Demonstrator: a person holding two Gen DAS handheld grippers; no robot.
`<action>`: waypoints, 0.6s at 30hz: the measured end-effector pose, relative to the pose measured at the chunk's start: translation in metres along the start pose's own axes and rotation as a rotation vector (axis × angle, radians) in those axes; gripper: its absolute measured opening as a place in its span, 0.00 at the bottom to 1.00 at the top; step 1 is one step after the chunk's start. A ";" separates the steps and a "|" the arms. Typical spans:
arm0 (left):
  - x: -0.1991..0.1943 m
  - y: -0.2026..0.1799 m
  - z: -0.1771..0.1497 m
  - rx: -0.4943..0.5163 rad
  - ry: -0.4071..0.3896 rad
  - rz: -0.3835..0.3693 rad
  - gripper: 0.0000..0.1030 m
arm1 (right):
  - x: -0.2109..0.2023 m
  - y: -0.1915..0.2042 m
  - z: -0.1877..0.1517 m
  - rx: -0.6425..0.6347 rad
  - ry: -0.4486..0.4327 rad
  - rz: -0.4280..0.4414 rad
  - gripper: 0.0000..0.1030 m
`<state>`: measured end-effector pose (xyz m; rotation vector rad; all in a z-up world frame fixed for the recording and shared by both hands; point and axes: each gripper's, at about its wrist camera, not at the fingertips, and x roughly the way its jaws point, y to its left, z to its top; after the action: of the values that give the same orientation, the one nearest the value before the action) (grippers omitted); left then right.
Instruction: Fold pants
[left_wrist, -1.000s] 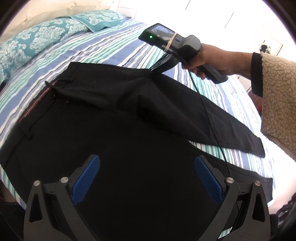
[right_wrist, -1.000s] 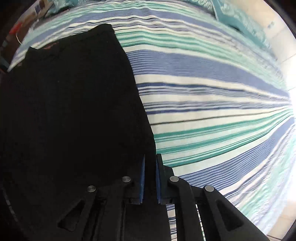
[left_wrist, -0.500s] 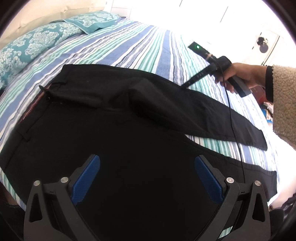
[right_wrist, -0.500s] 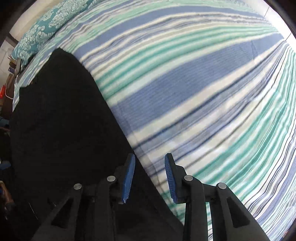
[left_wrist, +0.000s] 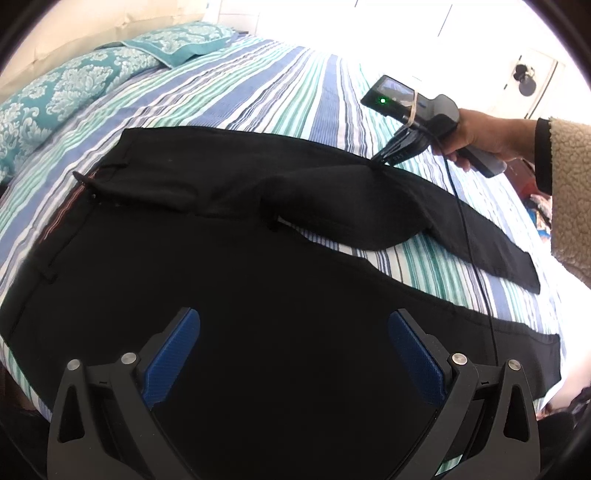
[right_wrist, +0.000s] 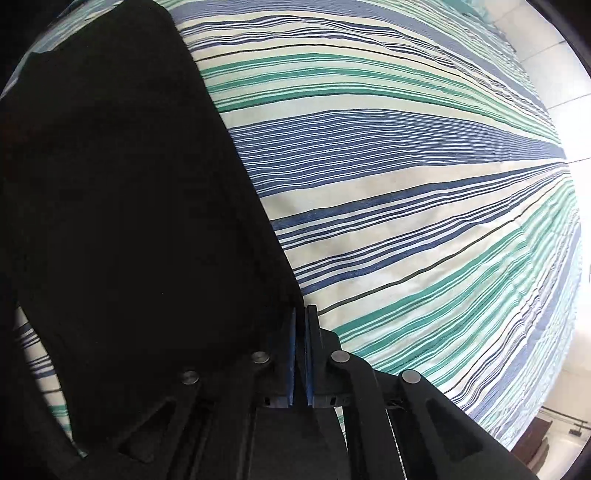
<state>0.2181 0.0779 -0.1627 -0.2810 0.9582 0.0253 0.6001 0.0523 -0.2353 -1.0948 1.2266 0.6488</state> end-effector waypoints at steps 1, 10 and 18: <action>0.000 -0.001 -0.001 0.002 0.002 0.001 0.99 | 0.001 -0.004 -0.004 0.012 -0.012 0.005 0.04; 0.002 -0.007 -0.002 0.024 0.014 -0.008 0.99 | 0.006 -0.079 -0.083 0.275 0.025 0.204 0.37; 0.012 -0.021 -0.005 0.055 0.033 0.007 0.99 | 0.001 -0.052 -0.087 0.105 0.008 -0.070 0.05</action>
<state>0.2235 0.0552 -0.1703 -0.2280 0.9914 0.0009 0.6100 -0.0474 -0.2172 -1.0488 1.2097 0.5215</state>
